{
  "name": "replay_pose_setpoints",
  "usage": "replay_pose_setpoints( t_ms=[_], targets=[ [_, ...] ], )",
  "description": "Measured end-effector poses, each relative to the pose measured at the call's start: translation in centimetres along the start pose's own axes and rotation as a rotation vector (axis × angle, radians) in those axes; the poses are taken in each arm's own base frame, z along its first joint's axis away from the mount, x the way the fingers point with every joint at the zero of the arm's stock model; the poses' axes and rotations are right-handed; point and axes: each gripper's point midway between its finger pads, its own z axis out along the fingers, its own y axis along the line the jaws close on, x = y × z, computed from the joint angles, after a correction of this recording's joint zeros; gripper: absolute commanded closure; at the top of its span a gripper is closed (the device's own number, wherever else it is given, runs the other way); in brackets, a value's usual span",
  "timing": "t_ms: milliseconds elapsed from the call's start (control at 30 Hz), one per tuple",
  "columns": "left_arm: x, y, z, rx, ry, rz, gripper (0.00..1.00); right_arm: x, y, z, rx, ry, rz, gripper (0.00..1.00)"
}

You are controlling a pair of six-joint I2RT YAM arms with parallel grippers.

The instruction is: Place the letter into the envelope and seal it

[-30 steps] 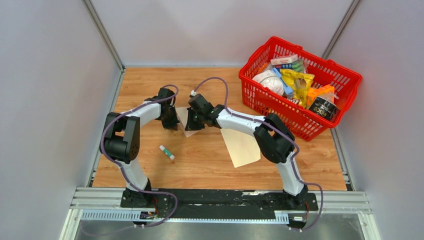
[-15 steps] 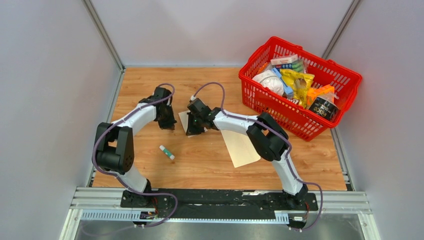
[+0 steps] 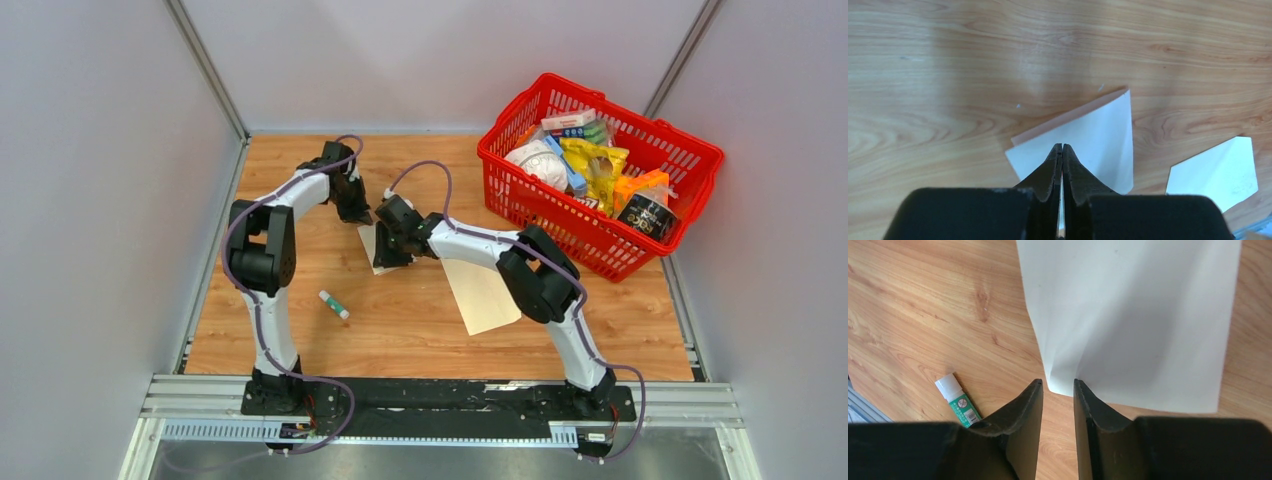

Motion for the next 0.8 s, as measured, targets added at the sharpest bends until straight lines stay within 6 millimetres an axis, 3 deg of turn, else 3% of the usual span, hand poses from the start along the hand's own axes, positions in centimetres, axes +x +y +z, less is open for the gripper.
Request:
replay_pose_setpoints(
  t_ms=[133, 300, 433, 667, 800],
  targets=[
    [1.7, 0.5, 2.8, 0.016, 0.093, -0.001, 0.98, -0.5, -0.7, -1.3, 0.027, -0.024, 0.007, 0.69],
    [2.4, 0.4, 3.1, 0.036, 0.124, 0.005, 0.98, -1.8, -2.1, -2.6, 0.077, -0.064, 0.023, 0.68],
    [3.3, 0.5, 2.8, 0.032, 0.12, 0.01, 0.98, -2.1, -3.7, -2.7, 0.13, -0.071, 0.035, 0.66],
    [8.1, 1.6, 0.8, -0.014, 0.149, 0.002, 0.98, -2.8, -5.9, -2.6, 0.198, -0.074, 0.037, 0.7],
    [9.9, 2.1, 0.0, -0.036, 0.158, 0.002, 0.98, -2.8, -6.8, -1.6, 0.226, -0.057, 0.014, 0.64]
  ],
)
